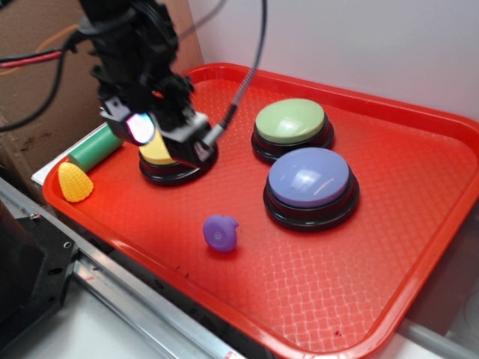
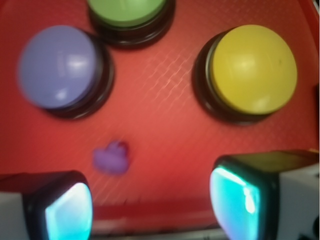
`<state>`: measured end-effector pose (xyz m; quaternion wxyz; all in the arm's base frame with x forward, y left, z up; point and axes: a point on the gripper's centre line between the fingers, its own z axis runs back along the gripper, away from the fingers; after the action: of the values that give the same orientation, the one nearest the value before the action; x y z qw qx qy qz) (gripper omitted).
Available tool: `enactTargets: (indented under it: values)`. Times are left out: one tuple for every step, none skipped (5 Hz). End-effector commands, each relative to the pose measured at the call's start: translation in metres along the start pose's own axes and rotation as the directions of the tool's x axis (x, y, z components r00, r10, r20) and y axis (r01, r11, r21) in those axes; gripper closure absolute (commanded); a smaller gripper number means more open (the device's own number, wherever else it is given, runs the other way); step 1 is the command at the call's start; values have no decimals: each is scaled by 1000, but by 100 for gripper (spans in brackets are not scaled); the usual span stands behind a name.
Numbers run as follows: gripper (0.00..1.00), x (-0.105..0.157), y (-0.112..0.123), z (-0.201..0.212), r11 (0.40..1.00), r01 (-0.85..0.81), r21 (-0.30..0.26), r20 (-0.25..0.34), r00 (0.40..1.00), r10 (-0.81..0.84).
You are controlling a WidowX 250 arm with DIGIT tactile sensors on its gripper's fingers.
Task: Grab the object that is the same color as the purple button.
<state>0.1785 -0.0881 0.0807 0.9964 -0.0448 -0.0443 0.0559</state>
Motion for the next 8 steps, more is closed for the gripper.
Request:
enactTargets:
  values:
    - [0, 4, -22, -47, 999, 34, 17, -39, 999, -33]
    - [0, 4, -27, -60, 998, 39, 52, -54, 998, -36]
    - [0, 2, -30, -74, 996, 48, 70, -82, 996, -42]
    - [100, 2, -28, -76, 998, 8, 69, -72, 997, -3]
    - [100, 3, -23, -68, 998, -18, 66, -65, 998, 22]
    - [100, 11, -14, -17, 998, 46, 50, -86, 995, -41]
    - [100, 25, -6, 29, 995, 97, 6, -107, 990, -95]
    - [100, 27, 5, 74, 997, 76, -6, -62, 995, -77]
